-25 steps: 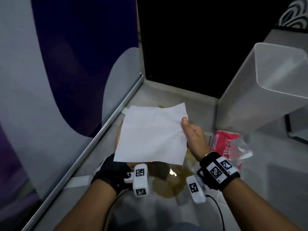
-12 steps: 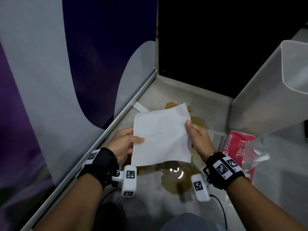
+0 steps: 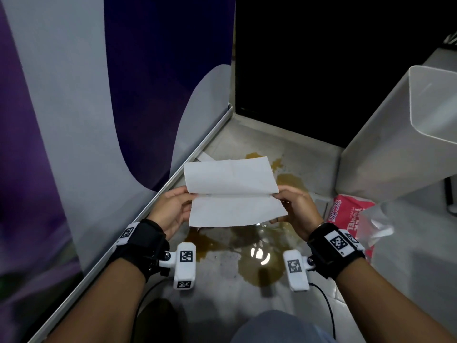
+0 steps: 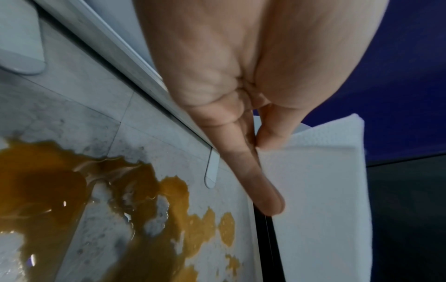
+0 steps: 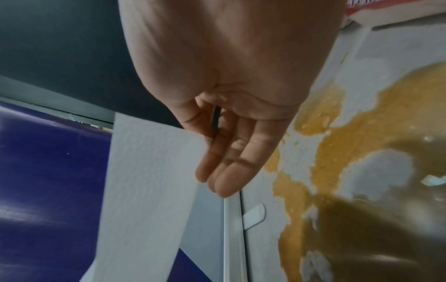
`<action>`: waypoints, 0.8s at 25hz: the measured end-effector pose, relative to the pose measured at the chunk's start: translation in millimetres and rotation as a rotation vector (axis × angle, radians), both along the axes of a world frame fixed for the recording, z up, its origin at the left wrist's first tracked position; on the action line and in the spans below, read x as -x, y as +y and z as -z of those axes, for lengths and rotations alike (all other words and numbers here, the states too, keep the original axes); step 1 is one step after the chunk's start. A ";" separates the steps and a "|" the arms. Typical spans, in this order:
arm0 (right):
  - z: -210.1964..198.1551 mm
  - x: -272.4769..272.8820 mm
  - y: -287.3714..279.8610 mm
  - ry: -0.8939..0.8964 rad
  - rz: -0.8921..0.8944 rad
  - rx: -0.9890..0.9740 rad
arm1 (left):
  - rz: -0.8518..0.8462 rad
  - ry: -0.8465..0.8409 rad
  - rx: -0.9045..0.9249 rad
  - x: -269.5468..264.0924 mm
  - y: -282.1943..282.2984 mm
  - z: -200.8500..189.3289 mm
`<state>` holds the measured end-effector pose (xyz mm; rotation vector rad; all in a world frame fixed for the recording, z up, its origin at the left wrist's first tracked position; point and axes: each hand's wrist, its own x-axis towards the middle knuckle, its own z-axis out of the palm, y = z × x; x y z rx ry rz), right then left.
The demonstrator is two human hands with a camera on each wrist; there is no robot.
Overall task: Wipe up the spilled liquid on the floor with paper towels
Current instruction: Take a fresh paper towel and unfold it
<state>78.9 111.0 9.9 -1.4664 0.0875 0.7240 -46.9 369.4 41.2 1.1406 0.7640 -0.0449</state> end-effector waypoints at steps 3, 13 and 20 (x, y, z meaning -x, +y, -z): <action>-2.2 -2.1 -0.8 0.107 0.014 -0.043 | 0.015 -0.012 0.027 0.6 0.7 -0.7; -0.6 -11.1 6.2 -0.020 -0.103 0.103 | 0.371 0.207 -0.169 -0.8 -19.6 -6.9; -14.4 -15.6 2.4 0.053 -0.215 0.146 | 0.363 0.105 -0.397 -2.8 -16.6 4.2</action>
